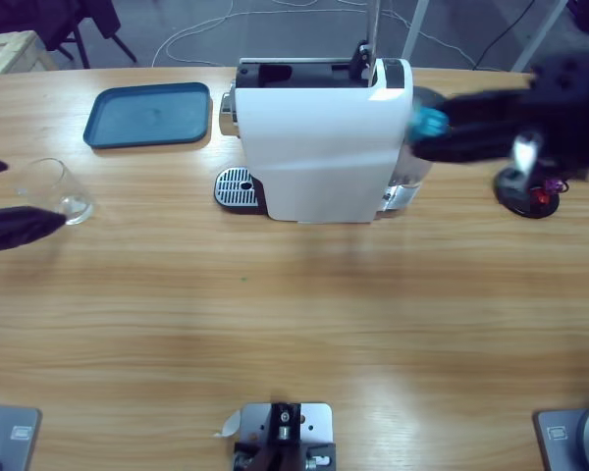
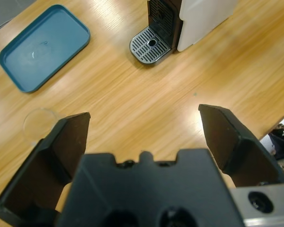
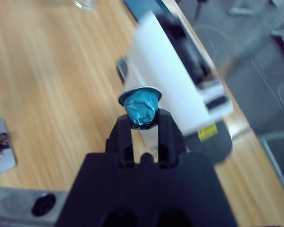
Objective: Pour coffee
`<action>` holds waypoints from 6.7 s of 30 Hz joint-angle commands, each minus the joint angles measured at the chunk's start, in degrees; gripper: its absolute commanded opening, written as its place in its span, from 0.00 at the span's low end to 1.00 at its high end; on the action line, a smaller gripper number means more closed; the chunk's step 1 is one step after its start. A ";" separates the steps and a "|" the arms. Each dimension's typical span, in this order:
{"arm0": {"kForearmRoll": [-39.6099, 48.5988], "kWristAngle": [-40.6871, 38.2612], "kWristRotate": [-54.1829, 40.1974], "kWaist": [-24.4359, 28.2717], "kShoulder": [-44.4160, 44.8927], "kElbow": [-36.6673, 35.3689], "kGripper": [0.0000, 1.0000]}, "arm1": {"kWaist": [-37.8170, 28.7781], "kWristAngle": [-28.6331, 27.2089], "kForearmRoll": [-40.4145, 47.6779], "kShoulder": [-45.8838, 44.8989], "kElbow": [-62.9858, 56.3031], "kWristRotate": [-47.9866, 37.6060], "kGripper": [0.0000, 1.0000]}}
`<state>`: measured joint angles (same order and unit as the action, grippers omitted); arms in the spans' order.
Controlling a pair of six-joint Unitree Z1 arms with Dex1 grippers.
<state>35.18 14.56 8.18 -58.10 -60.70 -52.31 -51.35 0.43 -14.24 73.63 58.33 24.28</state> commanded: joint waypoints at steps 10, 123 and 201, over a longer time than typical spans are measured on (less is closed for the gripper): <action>2.27 1.81 -0.18 -0.44 6.81 2.57 1.00 | -3.34 -2.57 -5.25 30.33 29.95 6.53 0.00; 5.90 0.29 2.48 -0.44 13.54 5.38 1.00 | -0.61 -9.99 15.02 29.50 18.63 -63.81 0.00; -42.61 16.66 12.53 25.42 -23.25 25.89 0.97 | -3.32 -12.47 -7.66 -11.28 -17.99 -36.23 1.00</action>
<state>-2.15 35.15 24.22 -36.24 -80.95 -29.31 -54.95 -9.60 -23.78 58.87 41.90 -11.44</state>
